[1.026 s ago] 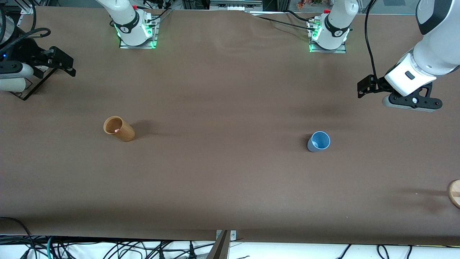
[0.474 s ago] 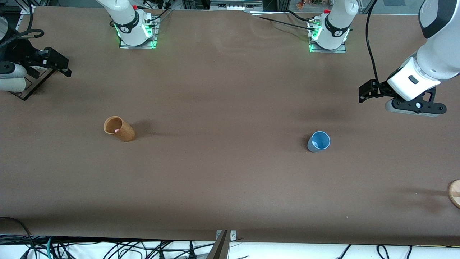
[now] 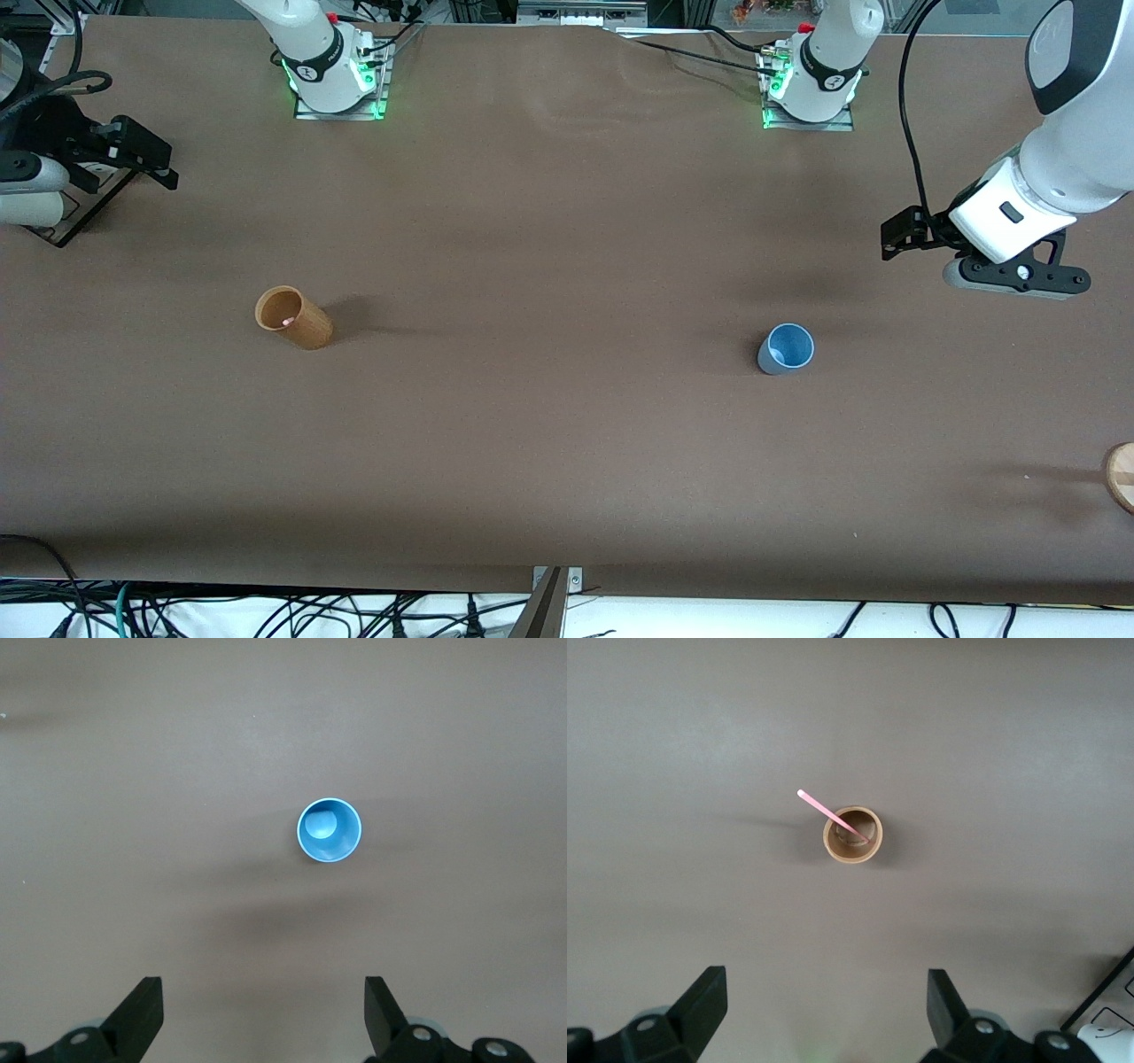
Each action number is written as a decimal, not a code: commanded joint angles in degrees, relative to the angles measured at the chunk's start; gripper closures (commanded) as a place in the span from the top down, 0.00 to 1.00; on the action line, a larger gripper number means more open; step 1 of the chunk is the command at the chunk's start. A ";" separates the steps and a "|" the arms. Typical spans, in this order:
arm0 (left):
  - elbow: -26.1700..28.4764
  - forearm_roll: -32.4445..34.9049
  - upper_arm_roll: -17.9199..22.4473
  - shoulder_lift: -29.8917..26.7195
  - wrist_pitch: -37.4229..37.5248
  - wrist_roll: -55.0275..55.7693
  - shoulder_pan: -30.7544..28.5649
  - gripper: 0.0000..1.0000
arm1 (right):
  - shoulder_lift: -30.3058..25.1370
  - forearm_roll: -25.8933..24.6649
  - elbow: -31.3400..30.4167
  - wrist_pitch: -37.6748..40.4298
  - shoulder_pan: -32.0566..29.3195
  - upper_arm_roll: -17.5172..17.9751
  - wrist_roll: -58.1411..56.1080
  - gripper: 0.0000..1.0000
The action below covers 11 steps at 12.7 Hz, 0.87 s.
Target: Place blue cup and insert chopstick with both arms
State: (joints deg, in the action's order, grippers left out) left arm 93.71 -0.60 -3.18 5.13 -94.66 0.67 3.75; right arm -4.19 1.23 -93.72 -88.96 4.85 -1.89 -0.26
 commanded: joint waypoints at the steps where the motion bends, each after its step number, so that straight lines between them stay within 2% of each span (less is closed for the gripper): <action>1: -1.86 -1.16 0.02 0.85 0.70 -0.49 -0.40 1.00 | 0.49 0.26 1.43 0.63 -0.01 0.13 -0.71 1.00; 8: -1.95 -0.37 0.28 2.69 0.70 -1.20 -0.50 1.00 | 0.06 0.00 1.43 0.98 -0.10 0.05 -0.88 1.00; 11: -1.43 -0.11 0.19 5.40 -6.30 -1.98 -0.15 1.00 | 0.49 0.61 1.34 1.08 0.33 0.22 -3.08 1.00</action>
State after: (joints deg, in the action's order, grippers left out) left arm 93.49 -0.61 -2.94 7.82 -97.69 0.41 3.48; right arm -4.18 1.23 -93.65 -88.77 4.87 -1.84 -1.85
